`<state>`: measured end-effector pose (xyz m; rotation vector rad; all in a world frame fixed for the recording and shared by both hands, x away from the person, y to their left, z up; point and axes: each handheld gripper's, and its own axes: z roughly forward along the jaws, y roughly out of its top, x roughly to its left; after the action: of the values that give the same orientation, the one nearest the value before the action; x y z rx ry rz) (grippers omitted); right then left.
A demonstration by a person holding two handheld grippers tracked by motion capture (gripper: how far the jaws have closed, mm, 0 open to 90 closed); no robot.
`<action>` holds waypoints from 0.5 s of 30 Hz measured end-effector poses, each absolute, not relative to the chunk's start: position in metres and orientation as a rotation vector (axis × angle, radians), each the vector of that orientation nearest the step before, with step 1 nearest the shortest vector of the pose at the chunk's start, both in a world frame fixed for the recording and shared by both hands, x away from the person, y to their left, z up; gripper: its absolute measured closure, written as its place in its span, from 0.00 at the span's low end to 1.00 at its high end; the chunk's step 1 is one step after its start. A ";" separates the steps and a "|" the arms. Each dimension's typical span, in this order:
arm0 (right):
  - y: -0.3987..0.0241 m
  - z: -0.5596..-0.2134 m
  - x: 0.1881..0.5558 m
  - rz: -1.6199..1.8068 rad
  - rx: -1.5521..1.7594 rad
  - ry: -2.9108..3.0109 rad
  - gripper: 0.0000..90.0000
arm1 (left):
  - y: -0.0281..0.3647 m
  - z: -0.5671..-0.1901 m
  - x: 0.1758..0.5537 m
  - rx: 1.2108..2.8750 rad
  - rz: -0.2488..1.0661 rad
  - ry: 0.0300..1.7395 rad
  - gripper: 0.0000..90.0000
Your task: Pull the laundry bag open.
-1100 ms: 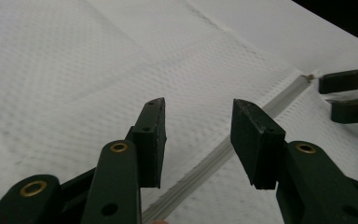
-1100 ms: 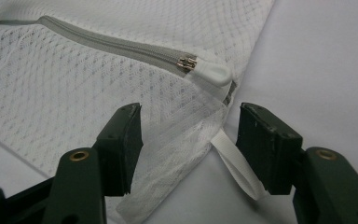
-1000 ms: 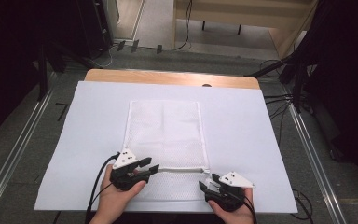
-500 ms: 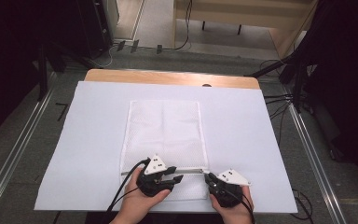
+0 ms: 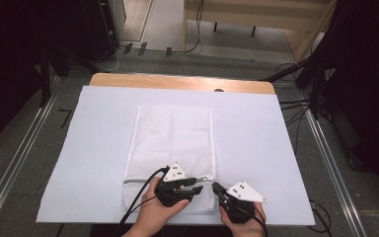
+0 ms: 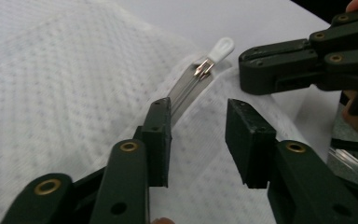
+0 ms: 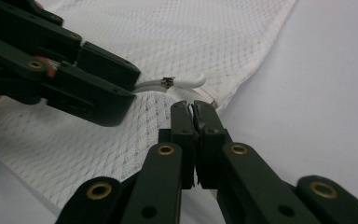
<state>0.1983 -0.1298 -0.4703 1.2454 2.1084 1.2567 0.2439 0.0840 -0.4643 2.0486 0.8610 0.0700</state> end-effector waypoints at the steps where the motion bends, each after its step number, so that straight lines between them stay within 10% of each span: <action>1: -0.129 -0.469 0.198 1.270 1.236 2.104 1.00 | 0.083 -0.465 0.245 2.057 0.066 0.861 0.76; 15: -0.122 -0.467 0.195 1.328 1.183 2.136 1.00 | 0.090 -0.462 0.252 2.017 0.015 0.910 0.72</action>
<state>0.1949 -0.1220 -0.4675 1.1832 2.1365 1.3285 0.2521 0.0897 -0.4616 2.0172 0.9096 0.0150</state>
